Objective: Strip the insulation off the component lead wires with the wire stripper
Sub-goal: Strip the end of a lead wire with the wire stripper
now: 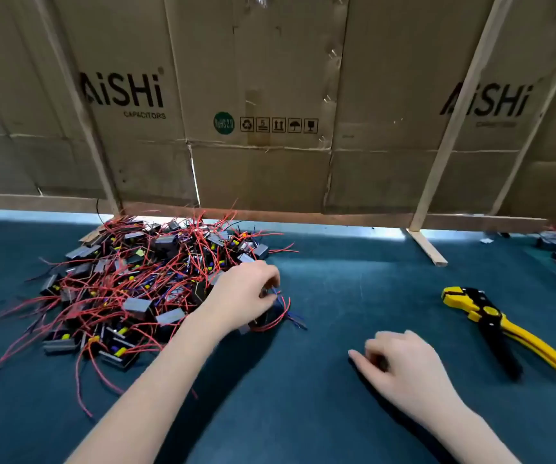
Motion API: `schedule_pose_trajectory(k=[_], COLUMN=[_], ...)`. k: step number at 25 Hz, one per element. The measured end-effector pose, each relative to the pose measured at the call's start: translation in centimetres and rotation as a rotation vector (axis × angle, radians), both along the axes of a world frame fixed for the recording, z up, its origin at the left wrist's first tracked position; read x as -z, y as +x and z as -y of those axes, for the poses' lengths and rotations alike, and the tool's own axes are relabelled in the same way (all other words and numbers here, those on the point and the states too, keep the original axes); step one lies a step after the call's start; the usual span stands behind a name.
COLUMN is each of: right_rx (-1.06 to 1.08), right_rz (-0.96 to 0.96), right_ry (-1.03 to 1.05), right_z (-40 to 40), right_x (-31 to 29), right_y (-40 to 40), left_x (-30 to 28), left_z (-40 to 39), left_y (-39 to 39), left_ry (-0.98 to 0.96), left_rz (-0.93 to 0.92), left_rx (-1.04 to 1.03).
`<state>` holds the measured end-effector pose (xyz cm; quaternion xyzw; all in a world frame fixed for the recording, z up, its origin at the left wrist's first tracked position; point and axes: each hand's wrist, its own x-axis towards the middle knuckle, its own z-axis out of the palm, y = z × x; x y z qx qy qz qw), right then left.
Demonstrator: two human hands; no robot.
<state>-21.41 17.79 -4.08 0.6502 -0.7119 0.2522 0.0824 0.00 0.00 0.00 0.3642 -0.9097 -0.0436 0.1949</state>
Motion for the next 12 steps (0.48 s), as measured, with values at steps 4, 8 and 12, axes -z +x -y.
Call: schedule_pose_trajectory(k=[4,8,12], right_rx=[0.079,0.497,0.920], right_rz=[0.179,0.219,0.102], right_ry=[-0.178,-0.429,0.044], right_z=[1.1,-0.5,-2.5], right_x=[-0.3,-0.9,-1.7], right_y=[-0.1,-4.0,-8.4], left_x=[1.9,2.8,3.1], left_z=[0.7,1.1,2.2], left_y=[0.6,1.7,2.2], left_ry=[0.037,-0.004,-0.088], left_rz=[0.031,-0.134,-0.159], left_rx=[-0.052,-0.034,-0.037])
